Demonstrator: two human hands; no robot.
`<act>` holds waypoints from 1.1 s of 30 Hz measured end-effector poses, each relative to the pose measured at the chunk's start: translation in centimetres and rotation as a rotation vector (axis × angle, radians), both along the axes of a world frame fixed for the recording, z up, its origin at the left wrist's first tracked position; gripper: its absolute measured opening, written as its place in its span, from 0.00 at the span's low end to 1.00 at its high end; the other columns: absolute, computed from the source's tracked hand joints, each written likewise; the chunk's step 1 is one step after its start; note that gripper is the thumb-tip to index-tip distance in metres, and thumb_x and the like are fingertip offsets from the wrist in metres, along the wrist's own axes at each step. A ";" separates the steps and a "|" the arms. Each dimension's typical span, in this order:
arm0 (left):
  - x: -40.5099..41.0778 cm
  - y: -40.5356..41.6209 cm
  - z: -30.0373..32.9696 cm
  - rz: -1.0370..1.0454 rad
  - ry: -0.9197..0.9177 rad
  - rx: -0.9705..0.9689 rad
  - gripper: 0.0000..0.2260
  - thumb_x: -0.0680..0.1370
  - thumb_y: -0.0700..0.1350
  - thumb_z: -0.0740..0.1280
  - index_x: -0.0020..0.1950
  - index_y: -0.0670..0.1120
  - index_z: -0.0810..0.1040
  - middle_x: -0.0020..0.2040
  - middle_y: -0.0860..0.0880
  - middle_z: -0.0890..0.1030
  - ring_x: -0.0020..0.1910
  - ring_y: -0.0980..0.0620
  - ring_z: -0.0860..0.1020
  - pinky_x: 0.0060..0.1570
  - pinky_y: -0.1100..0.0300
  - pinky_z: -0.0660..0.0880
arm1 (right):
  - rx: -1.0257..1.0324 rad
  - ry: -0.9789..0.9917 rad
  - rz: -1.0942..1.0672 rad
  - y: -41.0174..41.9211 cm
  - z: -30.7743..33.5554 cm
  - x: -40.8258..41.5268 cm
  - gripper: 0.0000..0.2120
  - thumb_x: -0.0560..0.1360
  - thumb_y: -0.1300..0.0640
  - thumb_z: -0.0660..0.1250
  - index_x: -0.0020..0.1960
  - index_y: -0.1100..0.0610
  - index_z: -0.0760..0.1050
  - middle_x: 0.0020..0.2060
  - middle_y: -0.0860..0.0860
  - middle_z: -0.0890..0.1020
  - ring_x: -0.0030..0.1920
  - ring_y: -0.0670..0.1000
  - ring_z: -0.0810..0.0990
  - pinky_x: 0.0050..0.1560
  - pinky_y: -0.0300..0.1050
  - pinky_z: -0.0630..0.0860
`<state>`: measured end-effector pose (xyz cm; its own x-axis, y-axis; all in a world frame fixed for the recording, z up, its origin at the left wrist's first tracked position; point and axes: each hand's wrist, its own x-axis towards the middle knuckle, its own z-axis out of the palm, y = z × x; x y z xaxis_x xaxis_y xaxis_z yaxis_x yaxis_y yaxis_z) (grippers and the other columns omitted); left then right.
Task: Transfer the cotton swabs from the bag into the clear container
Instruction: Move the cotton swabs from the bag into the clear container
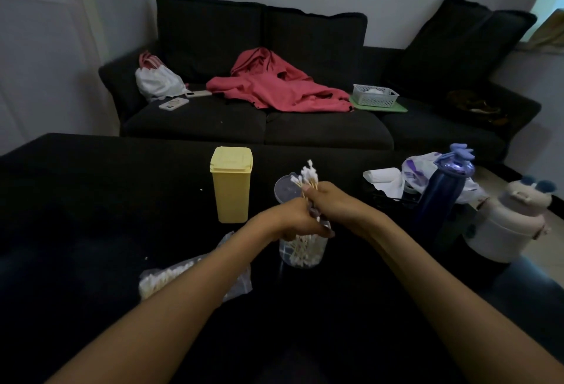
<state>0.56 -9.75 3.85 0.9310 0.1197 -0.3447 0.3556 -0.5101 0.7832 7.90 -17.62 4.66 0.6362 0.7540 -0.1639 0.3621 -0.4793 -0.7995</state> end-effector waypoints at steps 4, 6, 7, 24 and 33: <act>-0.3 0.3 0.8 -0.023 0.045 -0.011 0.24 0.75 0.38 0.68 0.69 0.44 0.67 0.67 0.43 0.71 0.66 0.43 0.70 0.53 0.55 0.72 | 0.024 0.131 0.009 -0.5 -0.4 0.7 0.16 0.83 0.54 0.51 0.41 0.54 0.73 0.38 0.52 0.78 0.41 0.47 0.77 0.49 0.43 0.72; -0.4 0.1 0.9 -0.036 0.061 0.076 0.23 0.74 0.38 0.70 0.67 0.43 0.69 0.63 0.41 0.73 0.63 0.43 0.73 0.52 0.55 0.74 | 0.061 0.219 -0.032 -0.7 -0.3 1.1 0.16 0.82 0.54 0.52 0.43 0.56 0.74 0.38 0.53 0.79 0.40 0.47 0.78 0.48 0.43 0.74; -0.4 0.2 0.9 -0.044 0.084 0.106 0.21 0.74 0.39 0.71 0.65 0.43 0.70 0.59 0.40 0.75 0.59 0.45 0.75 0.50 0.57 0.75 | 0.081 0.274 -0.062 -0.9 -0.1 1.1 0.16 0.83 0.54 0.51 0.44 0.57 0.74 0.38 0.53 0.79 0.40 0.47 0.79 0.45 0.42 0.74; 0.2 2.9 2.8 0.135 0.016 -0.012 0.35 0.76 0.68 0.37 0.52 0.47 0.76 0.42 0.49 0.82 0.36 0.55 0.79 0.41 0.58 0.68 | 0.025 0.691 0.399 -3.4 0.4 3.3 0.08 0.78 0.54 0.58 0.50 0.58 0.71 0.33 0.50 0.70 0.33 0.45 0.70 0.37 0.37 0.73; 1.3 3.4 0.5 0.177 -0.228 0.402 0.16 0.80 0.58 0.56 0.46 0.48 0.75 0.44 0.45 0.79 0.44 0.45 0.78 0.49 0.51 0.74 | -0.205 0.603 0.450 -2.2 0.9 3.6 0.09 0.81 0.55 0.56 0.47 0.57 0.72 0.33 0.49 0.70 0.30 0.42 0.70 0.34 0.35 0.71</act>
<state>1.85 -6.36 4.31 0.9307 0.3647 -0.0290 0.3068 -0.7349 0.6048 11.50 -19.84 5.59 0.0324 0.8356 -0.5484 0.0878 -0.5490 -0.8312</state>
